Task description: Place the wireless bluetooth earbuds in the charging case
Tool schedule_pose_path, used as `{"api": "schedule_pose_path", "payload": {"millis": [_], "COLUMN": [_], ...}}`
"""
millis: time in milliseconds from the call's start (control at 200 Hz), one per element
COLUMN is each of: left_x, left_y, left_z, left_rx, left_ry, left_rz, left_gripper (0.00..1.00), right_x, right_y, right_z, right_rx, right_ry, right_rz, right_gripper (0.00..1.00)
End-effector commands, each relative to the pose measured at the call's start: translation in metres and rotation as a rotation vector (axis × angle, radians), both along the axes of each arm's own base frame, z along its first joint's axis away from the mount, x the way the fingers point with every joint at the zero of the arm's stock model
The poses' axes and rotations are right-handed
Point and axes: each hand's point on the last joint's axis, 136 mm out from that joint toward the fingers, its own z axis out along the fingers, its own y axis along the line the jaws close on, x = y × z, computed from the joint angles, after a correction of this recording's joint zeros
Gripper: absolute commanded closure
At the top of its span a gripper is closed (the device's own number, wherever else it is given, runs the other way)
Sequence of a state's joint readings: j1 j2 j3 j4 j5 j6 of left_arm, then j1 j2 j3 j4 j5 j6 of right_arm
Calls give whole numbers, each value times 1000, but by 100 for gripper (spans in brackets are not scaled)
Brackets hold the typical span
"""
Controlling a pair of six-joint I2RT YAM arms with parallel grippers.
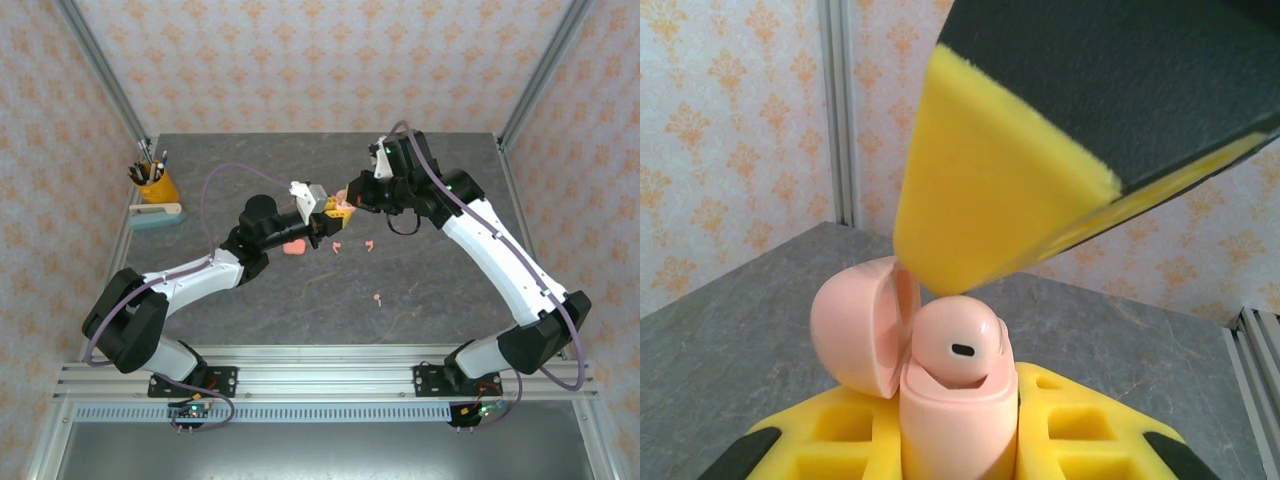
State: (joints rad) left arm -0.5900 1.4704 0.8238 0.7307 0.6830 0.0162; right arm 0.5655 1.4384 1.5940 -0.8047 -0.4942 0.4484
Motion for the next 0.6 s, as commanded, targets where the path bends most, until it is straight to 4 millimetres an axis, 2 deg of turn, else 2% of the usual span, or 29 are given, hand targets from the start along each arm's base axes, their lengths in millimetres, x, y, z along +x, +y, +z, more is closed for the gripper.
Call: {"api": "schedule_pose_path", "payload": {"millis": [0, 260, 335, 480, 596], "left_x": [-6, -7, -8, -10, -10], "left_y": [-3, -3, -3, -2, 0], "left_z": [31, 35, 37, 41, 41], "left_rx": [-34, -34, -37, -38, -33], "left_ry": [-94, -106, -109, -122, -122], "left_rz": [-21, -25, -26, -27, -20], "left_gripper": [100, 100, 100, 100, 100], "right_x": [-2, 1, 1, 0, -5], "right_y": [9, -23, -30, -33, -28], "right_z": [9, 1, 1, 12, 26], "right_rx": [39, -108, -137, -122, -67], "right_ry": [-6, -53, -62, -89, -106], "right_rz": [54, -31, -51, -66, -54], "right_gripper": [100, 100, 97, 96, 95]}}
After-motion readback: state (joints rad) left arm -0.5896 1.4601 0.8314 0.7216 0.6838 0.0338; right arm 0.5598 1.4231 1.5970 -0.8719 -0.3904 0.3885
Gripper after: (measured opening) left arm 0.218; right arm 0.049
